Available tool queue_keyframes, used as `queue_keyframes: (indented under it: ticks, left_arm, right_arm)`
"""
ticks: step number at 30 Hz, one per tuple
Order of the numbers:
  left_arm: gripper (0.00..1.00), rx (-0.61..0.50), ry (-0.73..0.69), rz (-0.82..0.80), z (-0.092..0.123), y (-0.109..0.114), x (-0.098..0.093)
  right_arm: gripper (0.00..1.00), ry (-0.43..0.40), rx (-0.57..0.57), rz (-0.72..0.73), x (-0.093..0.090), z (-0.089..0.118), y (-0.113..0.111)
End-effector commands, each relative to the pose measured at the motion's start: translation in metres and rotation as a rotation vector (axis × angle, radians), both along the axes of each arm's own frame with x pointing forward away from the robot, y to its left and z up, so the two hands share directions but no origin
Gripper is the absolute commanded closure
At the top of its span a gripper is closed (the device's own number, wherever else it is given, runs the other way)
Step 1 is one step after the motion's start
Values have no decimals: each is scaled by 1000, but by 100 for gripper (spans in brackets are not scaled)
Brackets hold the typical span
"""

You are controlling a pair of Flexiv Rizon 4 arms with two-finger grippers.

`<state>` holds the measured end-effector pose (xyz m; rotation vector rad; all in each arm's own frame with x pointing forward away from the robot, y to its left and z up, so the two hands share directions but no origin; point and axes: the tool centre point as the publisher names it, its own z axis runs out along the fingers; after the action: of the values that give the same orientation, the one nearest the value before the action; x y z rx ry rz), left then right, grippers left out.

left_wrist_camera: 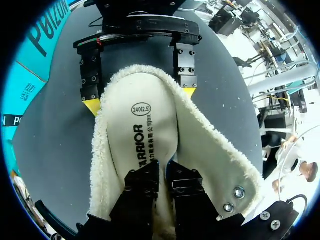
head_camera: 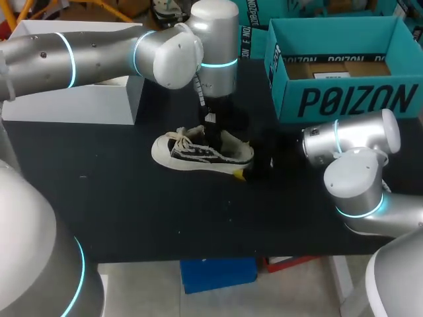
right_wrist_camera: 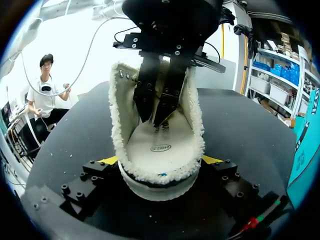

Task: Take the shoe out of the shoebox, open the shoe tongue, remove and reinsert the insole, then place the shoe into the shoebox

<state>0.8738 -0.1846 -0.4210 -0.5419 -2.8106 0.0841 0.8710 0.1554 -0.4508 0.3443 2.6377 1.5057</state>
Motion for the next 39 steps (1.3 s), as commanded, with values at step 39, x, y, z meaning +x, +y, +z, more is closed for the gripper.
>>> queue_keyframes:
  ticks: [39]
  left_arm:
    - [100, -2, 18, 139, 75, 1, -38]
  right_arm:
    - [100, 2, -3, -2, 0, -6, 9]
